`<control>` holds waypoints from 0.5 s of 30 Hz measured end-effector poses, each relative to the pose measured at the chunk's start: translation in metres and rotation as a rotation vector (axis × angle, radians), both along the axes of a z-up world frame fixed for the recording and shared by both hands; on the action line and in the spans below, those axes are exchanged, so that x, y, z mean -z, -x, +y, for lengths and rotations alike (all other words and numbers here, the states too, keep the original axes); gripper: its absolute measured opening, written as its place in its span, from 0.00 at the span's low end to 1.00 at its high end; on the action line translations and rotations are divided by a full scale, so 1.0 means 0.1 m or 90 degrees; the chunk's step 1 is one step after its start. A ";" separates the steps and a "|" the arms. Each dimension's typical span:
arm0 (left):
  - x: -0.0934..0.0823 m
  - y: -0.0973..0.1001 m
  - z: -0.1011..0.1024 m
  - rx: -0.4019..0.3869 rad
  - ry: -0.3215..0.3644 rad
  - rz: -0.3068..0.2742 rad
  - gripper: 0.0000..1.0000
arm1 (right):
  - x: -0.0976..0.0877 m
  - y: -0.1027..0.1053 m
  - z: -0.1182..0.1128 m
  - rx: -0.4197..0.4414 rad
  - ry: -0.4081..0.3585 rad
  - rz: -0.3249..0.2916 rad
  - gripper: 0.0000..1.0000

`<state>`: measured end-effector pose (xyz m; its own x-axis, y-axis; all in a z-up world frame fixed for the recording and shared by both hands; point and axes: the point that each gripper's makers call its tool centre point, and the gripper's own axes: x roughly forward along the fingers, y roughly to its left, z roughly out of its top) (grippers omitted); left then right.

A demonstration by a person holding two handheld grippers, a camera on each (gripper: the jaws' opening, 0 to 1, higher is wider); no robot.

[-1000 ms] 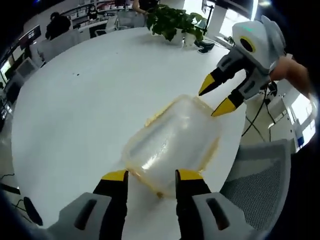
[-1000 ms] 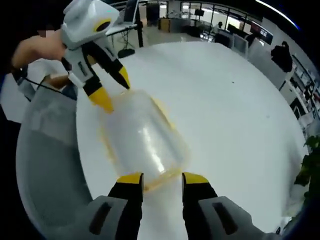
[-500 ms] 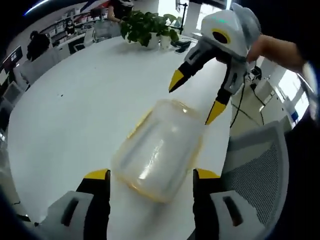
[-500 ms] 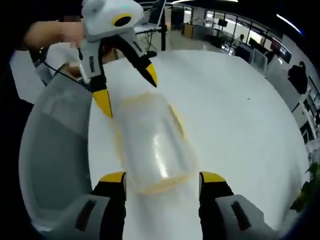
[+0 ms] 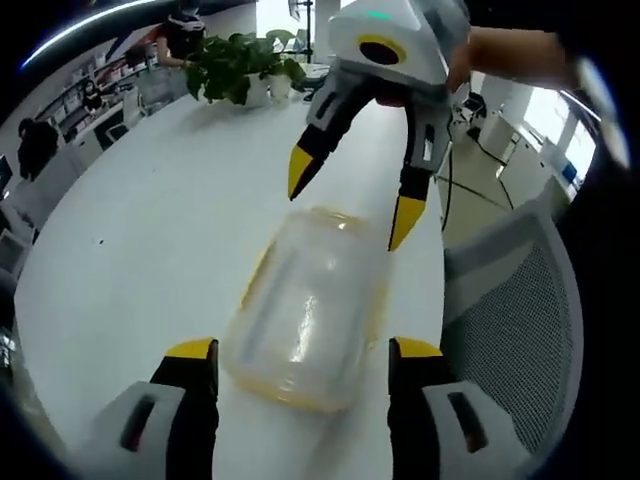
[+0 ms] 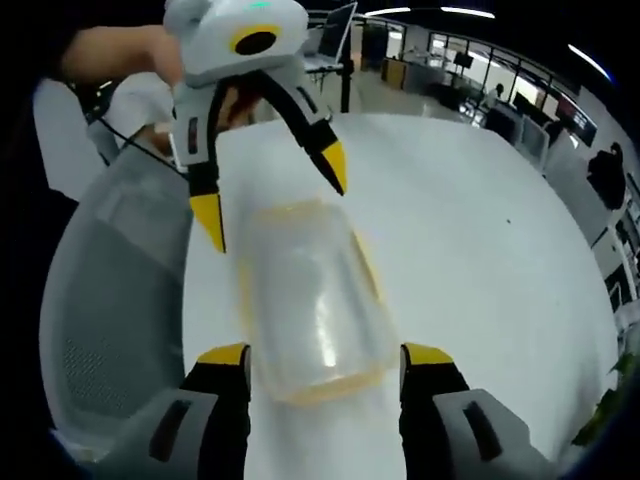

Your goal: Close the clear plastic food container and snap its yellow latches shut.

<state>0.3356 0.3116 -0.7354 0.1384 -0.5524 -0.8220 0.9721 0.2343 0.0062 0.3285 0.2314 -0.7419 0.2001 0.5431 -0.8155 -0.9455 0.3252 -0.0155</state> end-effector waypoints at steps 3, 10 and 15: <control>-0.01 -0.02 0.00 0.001 0.001 -0.001 0.63 | -0.03 0.00 0.04 0.000 -0.007 0.001 0.56; 0.03 -0.03 0.01 0.022 -0.023 -0.005 0.56 | -0.03 -0.02 0.11 0.002 -0.015 0.005 0.49; 0.00 -0.08 -0.05 0.016 -0.014 -0.003 0.48 | -0.06 -0.06 0.19 -0.001 -0.019 -0.009 0.41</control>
<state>0.3437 0.3061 -0.7350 0.1288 -0.5379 -0.8331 0.9776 0.2097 0.0158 0.3347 0.2500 -0.7361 0.2097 0.5675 -0.7962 -0.9461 0.3235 -0.0186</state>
